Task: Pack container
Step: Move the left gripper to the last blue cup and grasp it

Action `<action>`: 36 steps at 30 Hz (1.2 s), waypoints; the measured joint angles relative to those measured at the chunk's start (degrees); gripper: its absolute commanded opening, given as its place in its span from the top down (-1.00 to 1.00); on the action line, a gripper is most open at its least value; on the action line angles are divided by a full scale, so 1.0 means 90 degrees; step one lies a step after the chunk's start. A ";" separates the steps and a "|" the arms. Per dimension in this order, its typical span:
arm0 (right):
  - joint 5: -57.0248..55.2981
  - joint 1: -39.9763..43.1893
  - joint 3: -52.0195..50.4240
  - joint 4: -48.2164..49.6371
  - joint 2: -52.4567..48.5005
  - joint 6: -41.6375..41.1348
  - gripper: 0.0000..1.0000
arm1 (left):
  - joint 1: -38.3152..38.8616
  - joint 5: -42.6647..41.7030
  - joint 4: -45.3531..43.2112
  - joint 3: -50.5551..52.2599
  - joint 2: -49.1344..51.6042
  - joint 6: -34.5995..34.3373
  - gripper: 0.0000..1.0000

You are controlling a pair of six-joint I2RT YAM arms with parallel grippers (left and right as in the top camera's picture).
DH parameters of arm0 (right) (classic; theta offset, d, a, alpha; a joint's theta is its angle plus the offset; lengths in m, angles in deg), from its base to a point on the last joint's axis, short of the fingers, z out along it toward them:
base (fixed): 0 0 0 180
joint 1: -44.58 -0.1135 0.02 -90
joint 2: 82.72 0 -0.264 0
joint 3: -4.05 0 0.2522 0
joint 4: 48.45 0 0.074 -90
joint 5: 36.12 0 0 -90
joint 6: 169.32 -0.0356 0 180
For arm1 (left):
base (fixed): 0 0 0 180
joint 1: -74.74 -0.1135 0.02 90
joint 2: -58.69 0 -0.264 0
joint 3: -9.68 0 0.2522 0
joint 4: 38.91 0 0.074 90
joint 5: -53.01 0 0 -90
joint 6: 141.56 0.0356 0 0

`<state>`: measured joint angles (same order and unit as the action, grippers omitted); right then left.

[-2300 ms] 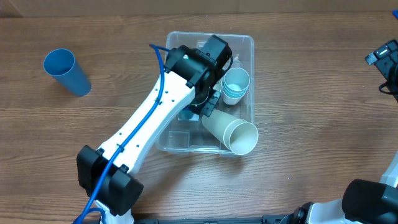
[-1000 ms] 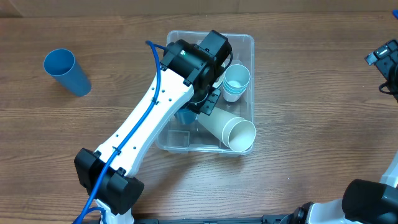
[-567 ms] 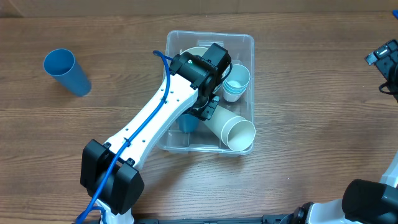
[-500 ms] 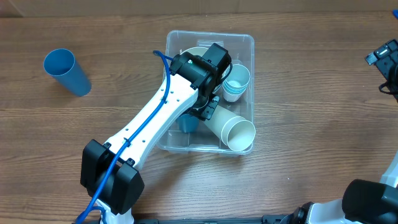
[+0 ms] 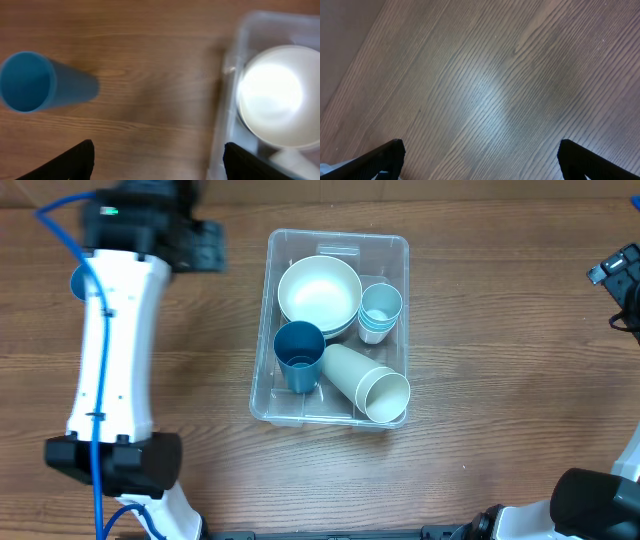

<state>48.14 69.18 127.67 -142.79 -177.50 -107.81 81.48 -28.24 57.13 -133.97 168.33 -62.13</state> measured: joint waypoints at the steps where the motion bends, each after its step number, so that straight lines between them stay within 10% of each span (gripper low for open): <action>1: -0.0005 0.0000 0.0000 0.0002 0.0000 0.0000 -1.00 | -0.0403 -0.0092 -0.0170 0.0000 0.0005 0.0000 -0.79; 22: 0.0000 0.0000 0.0000 0.0002 0.0000 0.0002 -1.00 | -0.1445 -0.0304 -0.1044 -0.0221 0.2237 0.0986 -0.86; 36: -0.0005 0.0000 0.0000 0.0000 0.0000 0.0000 -1.00 | -0.1503 -0.0138 0.1013 -0.1831 0.2237 0.0862 -0.75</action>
<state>48.10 69.18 127.67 -142.79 -177.50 -107.81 67.95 -29.48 66.24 -150.45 188.46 -54.37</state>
